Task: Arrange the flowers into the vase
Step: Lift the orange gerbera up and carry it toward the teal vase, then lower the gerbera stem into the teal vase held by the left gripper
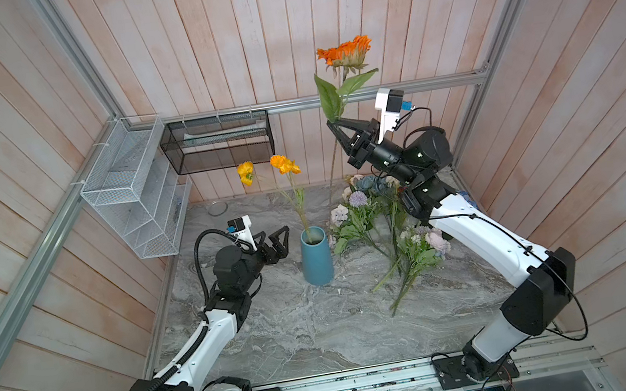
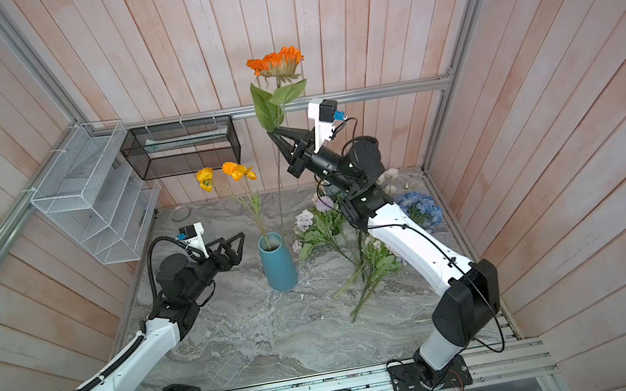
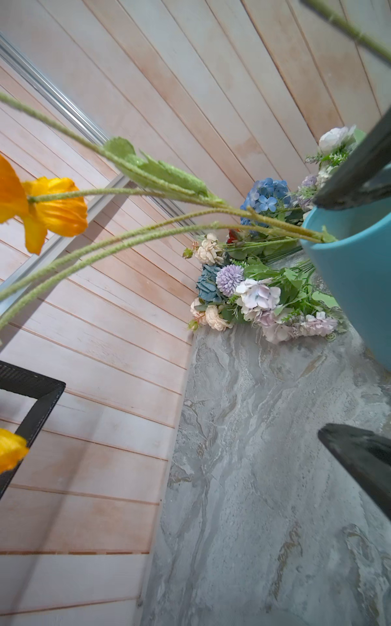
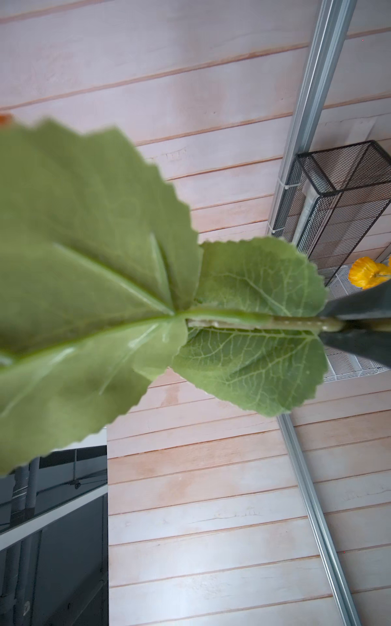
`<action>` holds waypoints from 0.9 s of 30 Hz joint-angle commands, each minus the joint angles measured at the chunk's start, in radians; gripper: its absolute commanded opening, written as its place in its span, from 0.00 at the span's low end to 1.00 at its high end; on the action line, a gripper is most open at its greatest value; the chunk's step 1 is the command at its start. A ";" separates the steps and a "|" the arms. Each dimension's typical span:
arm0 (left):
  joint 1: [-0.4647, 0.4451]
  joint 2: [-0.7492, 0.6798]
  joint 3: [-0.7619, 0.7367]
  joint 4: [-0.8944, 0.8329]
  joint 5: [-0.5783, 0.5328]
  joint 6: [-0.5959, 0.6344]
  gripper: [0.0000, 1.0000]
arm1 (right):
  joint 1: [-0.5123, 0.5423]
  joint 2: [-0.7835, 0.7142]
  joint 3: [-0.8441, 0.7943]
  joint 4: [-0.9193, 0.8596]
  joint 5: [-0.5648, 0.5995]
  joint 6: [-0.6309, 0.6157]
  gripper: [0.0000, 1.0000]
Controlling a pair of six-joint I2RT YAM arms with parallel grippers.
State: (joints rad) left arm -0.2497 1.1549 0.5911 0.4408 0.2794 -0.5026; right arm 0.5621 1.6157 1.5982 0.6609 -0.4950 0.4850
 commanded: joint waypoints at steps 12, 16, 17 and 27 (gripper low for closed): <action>0.010 0.012 -0.023 0.022 0.056 -0.011 1.00 | 0.092 0.132 0.120 0.033 0.016 -0.192 0.00; 0.012 0.017 -0.013 0.020 0.062 -0.003 1.00 | 0.107 0.144 0.046 0.075 -0.011 -0.247 0.00; 0.012 0.016 -0.010 0.017 0.064 0.001 1.00 | 0.111 0.144 0.024 0.086 -0.010 -0.264 0.00; 0.014 -0.015 -0.034 0.019 0.038 0.015 1.00 | 0.178 0.101 -0.200 0.104 0.040 -0.395 0.00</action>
State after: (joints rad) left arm -0.2409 1.1622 0.5701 0.4416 0.3267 -0.5007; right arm 0.7254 1.7409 1.4330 0.7185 -0.4744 0.1303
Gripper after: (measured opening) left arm 0.998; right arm 0.057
